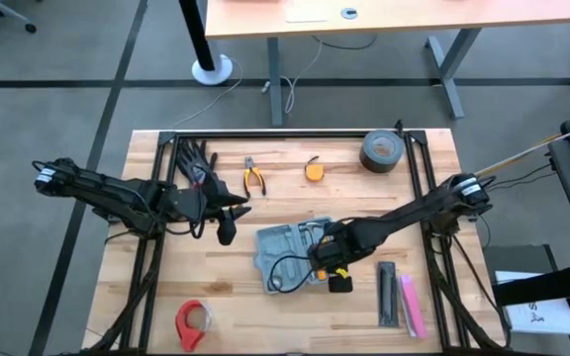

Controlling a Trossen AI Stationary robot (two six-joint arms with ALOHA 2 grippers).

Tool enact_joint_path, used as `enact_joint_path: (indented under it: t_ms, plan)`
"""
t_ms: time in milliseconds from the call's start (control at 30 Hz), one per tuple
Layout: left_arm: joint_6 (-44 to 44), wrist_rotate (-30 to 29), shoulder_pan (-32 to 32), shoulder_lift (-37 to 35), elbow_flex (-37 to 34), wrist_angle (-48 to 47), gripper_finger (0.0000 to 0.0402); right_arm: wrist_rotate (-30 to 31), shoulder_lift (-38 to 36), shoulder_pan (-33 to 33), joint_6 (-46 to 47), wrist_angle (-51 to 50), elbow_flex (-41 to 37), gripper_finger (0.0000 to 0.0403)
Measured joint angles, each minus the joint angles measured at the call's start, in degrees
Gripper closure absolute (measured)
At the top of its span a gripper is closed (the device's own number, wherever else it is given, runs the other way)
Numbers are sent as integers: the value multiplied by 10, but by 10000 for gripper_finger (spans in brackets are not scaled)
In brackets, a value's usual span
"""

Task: Prefit tool cases
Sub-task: Put the screwdriver bits into the gray tool box

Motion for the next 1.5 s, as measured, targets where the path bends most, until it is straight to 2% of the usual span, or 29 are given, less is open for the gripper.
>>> enact_joint_path:
  t_ms: [267, 367, 500, 667, 833, 933, 1067, 1267, 1500]
  plan:
    - [0, 9, 0, -4, 0, -1, 291, 0, 30, 0, -16, 10, -21, 298]
    - [0, 9, 0, -8, 0, 0, 296, -3, 54, 0, -31, 69, -62, 284]
    - [0, 11, -1, -15, 0, -1, 300, -48, 90, -2, -33, 141, -96, 273]
    - [0, 24, -2, -23, 0, 0, 303, -48, 81, -3, -18, 129, -80, 278]
    - [0, 24, -2, -25, 0, -1, 303, -4, 36, -2, -7, 75, -51, 291]
    - [0, 24, -2, -25, 0, -3, 298, 1, 17, -3, 0, 63, -26, 297]
    - [0, 24, -2, -25, 0, -2, 290, 0, 16, 2, 2, 35, 3, 302]
    - [0, 24, -2, -25, 0, -3, 279, -1, 26, 5, -1, 33, 0, 297]
    - [0, 24, -2, -25, 0, -4, 270, -34, 57, 7, 1, 82, -27, 296]
